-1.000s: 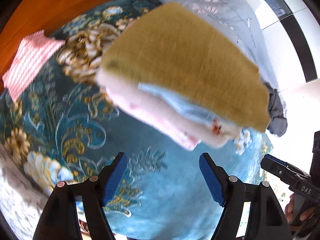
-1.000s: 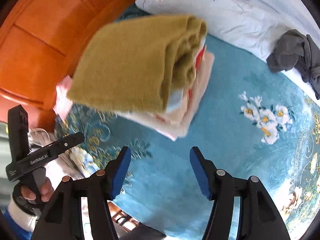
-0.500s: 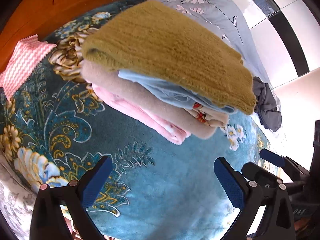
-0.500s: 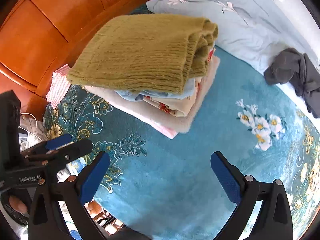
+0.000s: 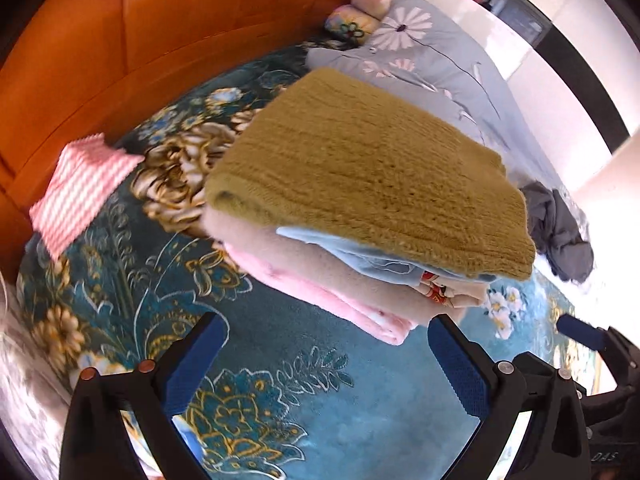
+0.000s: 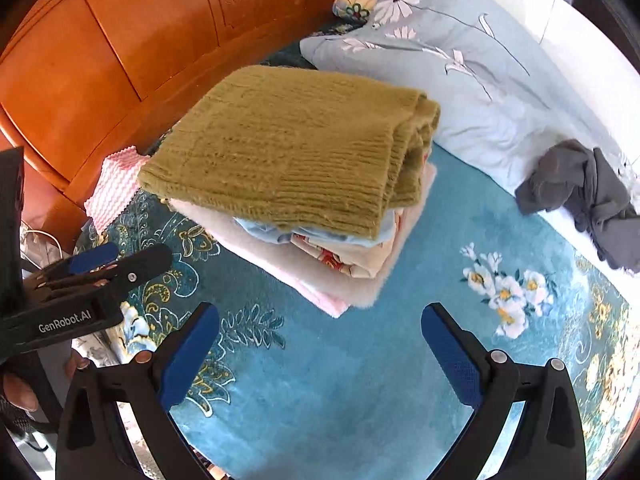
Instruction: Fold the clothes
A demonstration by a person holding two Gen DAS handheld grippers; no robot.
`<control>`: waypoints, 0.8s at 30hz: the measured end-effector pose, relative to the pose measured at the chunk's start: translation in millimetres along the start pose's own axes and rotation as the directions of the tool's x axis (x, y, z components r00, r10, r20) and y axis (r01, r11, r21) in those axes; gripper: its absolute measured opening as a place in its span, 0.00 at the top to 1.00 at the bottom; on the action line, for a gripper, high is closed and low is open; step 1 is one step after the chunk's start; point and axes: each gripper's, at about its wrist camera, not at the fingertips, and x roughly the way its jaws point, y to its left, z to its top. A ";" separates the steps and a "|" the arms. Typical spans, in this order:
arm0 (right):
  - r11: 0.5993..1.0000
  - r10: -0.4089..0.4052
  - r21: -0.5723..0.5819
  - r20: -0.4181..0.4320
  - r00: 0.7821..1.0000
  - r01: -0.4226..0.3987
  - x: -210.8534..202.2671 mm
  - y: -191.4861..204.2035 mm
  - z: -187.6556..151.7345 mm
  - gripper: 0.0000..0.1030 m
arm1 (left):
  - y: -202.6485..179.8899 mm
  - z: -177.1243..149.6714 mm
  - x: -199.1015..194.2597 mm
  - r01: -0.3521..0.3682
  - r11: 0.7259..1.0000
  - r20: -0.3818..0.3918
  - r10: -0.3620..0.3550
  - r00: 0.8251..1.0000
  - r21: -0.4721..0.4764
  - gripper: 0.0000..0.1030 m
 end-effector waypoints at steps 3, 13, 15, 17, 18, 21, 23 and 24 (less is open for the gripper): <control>1.000 -0.010 -0.010 -0.001 1.000 0.010 3.3 3.4 1.0 0.02 | -4.3 2.8 4.7 0.008 0.998 -0.001 -0.008 1.000 0.059 0.00; 0.999 -0.041 -0.006 -0.027 0.999 0.041 22.4 0.1 1.4 0.02 | -6.8 3.3 29.7 0.024 0.998 -0.065 -0.020 0.998 0.060 0.00; 0.999 -0.044 -0.001 -0.039 0.998 0.044 27.5 -2.2 2.2 0.02 | -5.9 4.7 33.6 0.012 0.998 -0.061 -0.008 0.998 0.062 0.00; 0.999 -0.044 0.002 -0.050 0.998 0.044 32.2 -3.6 2.9 0.02 | -5.5 6.3 37.5 -0.004 0.997 -0.057 0.008 0.998 0.072 0.00; 0.999 -0.045 0.002 -0.055 0.997 0.045 34.6 -4.0 3.1 0.02 | -5.1 7.3 40.3 -0.004 0.997 -0.063 0.009 0.998 0.075 0.00; 0.999 -0.043 0.001 -0.070 0.997 0.043 41.1 -4.8 3.7 0.02 | -5.7 11.0 45.8 -0.011 0.996 -0.064 0.017 0.998 0.089 0.00; 0.999 -0.041 0.000 -0.079 0.996 0.042 45.7 -5.0 4.2 0.02 | -6.2 13.6 49.1 -0.016 0.995 -0.063 0.023 0.998 0.100 0.00; 0.999 -0.041 0.001 -0.083 0.996 0.041 47.5 -5.1 4.4 0.02 | -6.5 14.7 50.6 -0.018 0.994 -0.064 0.024 0.998 0.103 0.00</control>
